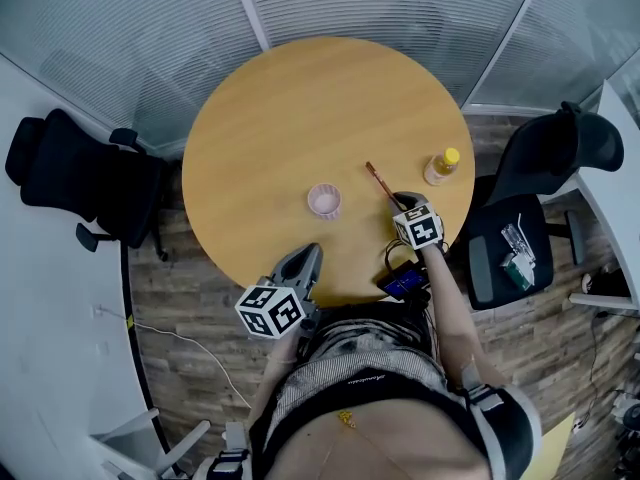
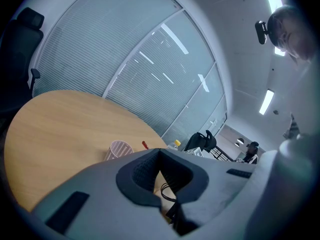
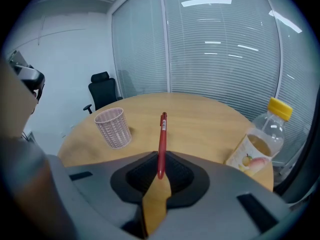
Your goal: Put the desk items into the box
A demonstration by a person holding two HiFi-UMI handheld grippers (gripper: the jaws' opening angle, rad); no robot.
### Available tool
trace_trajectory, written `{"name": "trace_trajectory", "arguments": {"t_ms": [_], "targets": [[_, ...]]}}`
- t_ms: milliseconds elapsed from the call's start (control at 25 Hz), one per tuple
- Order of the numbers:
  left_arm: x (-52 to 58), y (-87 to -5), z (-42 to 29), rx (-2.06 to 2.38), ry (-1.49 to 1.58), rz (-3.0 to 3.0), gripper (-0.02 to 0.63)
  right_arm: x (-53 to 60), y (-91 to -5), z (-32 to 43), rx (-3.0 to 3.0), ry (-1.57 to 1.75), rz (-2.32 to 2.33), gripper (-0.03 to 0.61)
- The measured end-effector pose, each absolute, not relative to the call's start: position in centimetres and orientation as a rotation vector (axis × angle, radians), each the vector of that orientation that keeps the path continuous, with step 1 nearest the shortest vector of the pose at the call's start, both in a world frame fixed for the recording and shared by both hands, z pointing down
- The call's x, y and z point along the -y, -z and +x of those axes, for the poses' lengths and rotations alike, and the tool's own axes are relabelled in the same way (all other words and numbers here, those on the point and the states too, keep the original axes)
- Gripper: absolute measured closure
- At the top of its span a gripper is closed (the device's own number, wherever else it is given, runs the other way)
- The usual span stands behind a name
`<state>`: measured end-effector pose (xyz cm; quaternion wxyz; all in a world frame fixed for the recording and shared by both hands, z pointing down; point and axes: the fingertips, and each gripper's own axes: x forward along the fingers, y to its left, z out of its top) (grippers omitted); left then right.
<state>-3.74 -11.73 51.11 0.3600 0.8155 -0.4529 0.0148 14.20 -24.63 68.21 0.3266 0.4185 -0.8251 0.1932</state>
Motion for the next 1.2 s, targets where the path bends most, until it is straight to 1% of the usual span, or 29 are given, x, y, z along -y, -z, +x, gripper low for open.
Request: {"name": "trace_trajectory", "arguments": {"t_ms": [560,1200], "targets": [[13.0,-51.1,-3.5,1.149,-0.059,2.122,0.612,26.4,-63.5,12.2,2.272,-0.271,1.041,0.518],[13.2,-51.3,-3.0,1.147,-0.097,2.139,0.612,25.7,-55.4,10.3,2.391,-0.172,1.036,0.518]]}}
